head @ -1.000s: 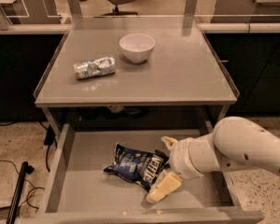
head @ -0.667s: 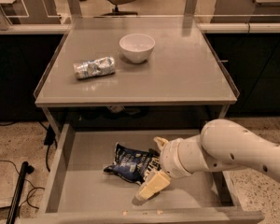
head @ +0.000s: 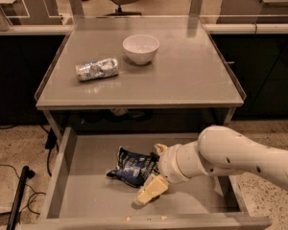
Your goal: Pick blue chip bag from top drawer and place on counter
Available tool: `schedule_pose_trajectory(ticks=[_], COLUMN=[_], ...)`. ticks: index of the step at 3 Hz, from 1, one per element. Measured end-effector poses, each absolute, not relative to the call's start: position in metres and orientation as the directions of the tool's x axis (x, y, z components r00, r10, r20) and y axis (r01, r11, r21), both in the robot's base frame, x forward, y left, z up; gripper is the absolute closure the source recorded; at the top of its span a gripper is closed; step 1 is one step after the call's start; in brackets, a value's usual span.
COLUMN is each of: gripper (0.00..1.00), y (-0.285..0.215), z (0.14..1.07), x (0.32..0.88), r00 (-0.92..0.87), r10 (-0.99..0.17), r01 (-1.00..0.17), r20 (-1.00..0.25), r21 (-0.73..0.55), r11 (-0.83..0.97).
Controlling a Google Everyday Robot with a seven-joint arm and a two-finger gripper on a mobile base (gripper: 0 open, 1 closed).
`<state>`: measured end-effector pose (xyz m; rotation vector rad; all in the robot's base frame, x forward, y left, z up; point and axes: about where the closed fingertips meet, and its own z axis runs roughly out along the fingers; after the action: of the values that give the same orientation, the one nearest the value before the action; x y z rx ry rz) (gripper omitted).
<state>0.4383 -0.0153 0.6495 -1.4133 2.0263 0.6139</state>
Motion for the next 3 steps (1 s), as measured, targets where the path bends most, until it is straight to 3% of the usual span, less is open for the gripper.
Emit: schedule_pose_trajectory(ticks=[3], gripper=[0.0], y=[0.001], z=[0.614], x=[0.464], r00=[-0.301], r10=[-0.66], r01=[-0.911], r20=[-0.689], r21=[0.004], r11=[0.411])
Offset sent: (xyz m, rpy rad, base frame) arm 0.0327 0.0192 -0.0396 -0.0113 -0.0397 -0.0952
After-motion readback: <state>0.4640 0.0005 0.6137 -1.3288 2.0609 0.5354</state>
